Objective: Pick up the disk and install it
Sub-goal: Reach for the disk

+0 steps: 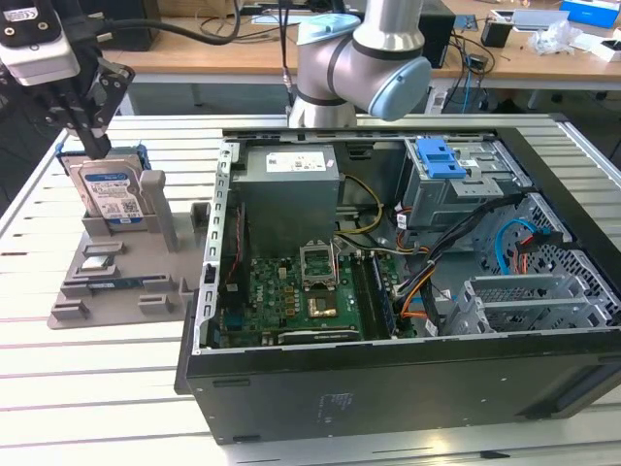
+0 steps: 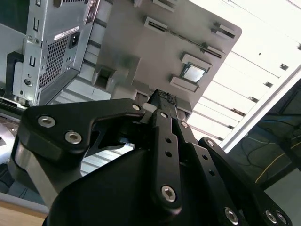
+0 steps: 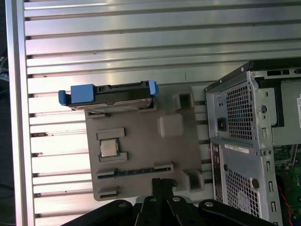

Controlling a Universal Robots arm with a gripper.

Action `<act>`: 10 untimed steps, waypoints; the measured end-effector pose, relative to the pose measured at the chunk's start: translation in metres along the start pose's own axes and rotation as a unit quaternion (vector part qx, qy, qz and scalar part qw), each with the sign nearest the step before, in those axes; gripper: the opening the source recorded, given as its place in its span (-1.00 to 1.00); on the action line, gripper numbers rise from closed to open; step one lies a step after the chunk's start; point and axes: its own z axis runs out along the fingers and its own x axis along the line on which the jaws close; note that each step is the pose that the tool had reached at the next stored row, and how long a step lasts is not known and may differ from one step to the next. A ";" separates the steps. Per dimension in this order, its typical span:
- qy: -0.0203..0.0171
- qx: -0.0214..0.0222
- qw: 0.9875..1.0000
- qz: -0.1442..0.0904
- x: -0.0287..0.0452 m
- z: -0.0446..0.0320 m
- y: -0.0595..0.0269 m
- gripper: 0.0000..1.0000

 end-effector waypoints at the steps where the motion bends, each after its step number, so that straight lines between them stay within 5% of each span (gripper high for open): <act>1: 0.000 0.000 1.000 0.000 0.0013 0.0000 -0.0001 -0.79; 10: 0.000 0.000 1.000 0.000 0.0135 -0.0004 -0.0010 -0.79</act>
